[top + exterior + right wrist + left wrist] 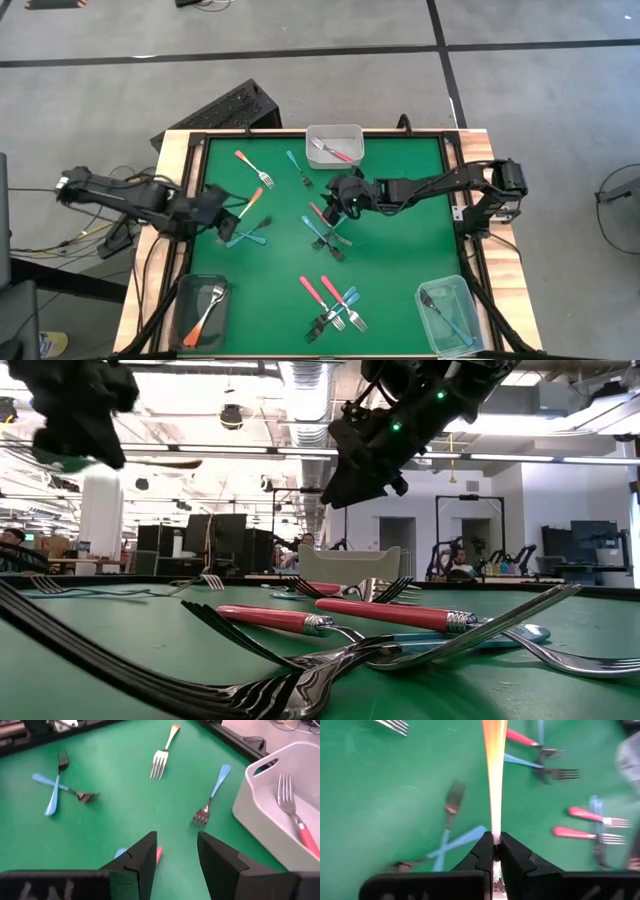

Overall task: Sort silverware by color (type)
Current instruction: Put the orange fork into the black bin

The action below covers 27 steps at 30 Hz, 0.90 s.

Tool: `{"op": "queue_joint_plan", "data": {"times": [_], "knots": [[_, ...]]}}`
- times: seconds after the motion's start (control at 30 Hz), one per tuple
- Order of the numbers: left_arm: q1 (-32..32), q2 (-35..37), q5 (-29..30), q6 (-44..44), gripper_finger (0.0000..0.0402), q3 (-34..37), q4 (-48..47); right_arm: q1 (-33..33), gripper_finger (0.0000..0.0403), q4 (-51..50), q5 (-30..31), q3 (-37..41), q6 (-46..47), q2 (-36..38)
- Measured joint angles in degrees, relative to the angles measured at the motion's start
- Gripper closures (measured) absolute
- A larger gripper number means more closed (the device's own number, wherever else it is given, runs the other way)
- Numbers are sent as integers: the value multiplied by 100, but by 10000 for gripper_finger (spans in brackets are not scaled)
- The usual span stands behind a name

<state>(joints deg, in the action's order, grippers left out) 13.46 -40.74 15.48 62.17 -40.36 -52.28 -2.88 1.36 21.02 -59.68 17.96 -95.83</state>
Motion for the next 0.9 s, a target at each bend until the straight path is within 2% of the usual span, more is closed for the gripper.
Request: {"op": "queue_joint_plan", "data": {"times": [0.1, 0.23, 0.33, 0.47, 0.57, 0.67, 0.73, 0.83, 0.9], "knots": [[602, 59, -31, 249, 399, 0, 21, -28, 237, 80, -5, 0, 1, 0], [1298, -180, -560, -404, 399, 0, 71, -15, 237, 94, -47, 0, 2, 0], [1726, -451, -686, -965, 399, 0, 74, -14, 237, 108, -163, 0, 1, 0], [2006, -864, -1145, -1088, 399, 0, 78, 14, 237, 118, -180, 0, 35, 0], [2074, -1131, -1393, -143, 399, -2, 65, 65, 237, 123, -181, 0, 139, 0], [2160, -1295, -1372, 1359, 399, -2, 64, 127, 237, 123, -180, 0, 153, 0], [2397, -1375, -1343, 2022, 399, -2, 156, 145, 237, 128, -179, 0, 153, 0], [2920, -1413, -1058, 2711, 399, -4, 331, 141, 237, 130, -177, 0, 155, 0], [3314, -1413, -638, 3205, 399, -4, 370, 132, 237, 128, -175, 0, 155, 0]]}}
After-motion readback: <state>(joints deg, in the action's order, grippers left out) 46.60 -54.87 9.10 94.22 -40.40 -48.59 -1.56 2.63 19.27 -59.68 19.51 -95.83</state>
